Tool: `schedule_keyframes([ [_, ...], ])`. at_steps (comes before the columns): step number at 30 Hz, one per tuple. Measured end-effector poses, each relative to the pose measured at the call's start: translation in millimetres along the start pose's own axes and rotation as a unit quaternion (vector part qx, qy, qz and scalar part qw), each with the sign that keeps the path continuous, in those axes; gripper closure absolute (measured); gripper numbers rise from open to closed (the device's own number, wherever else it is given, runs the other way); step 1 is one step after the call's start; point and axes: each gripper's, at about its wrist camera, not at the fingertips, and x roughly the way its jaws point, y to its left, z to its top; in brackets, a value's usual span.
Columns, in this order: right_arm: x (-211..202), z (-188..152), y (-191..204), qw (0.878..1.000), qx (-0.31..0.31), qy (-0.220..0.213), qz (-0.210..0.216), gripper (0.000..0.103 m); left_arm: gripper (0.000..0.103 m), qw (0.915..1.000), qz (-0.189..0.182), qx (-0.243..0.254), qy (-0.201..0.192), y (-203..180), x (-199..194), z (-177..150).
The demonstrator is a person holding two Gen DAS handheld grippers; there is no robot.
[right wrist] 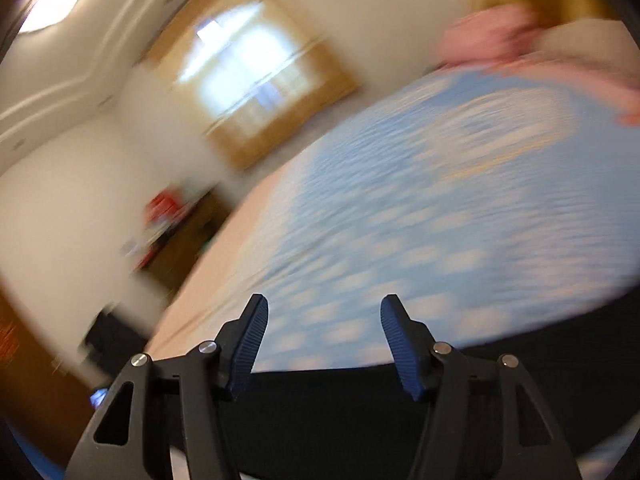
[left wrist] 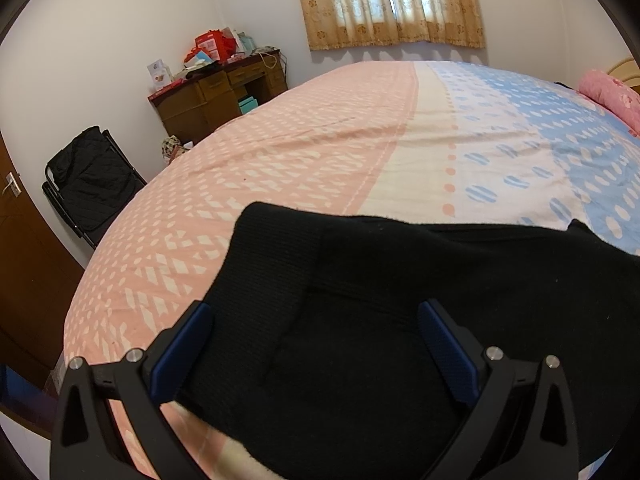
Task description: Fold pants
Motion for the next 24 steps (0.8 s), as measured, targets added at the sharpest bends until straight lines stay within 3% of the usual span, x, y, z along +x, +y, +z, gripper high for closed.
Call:
schedule_keyframes([
  [3,-51.5,11.0,-62.6,0.992,0.009,-0.023,-0.128,0.043,0.000,1.0000,0.000,0.000,0.000,0.1,0.1,-0.1],
  [8,-75.2,24.8,-142.8,0.973,0.019,0.030,-0.228,0.043,0.000,1.0000,0.001,-0.001,0.000,0.3,-0.7,0.3],
  [11,-78.2,28.1,-170.4,0.969,0.020,0.053,-0.239,0.043,0.000,1.0000,0.004,-0.002,-0.002,-0.1,-0.8,0.4],
  [15,-62.8,29.6,-177.5,0.968,-0.001,0.078,-0.240,0.043,0.000,1.0000,0.004,-0.003,-0.001,0.0,-1.0,0.4],
  [19,-54.0,12.0,-191.9,0.968,0.013,0.114,-0.222,0.043,0.000,1.0000,0.006,-0.002,-0.001,-0.8,-0.8,0.8],
  [24,-46.1,4.3,-185.9,0.962,-0.037,0.129,-0.239,0.042,0.000,1.0000,0.007,-0.003,-0.001,0.1,-1.2,-0.1],
])
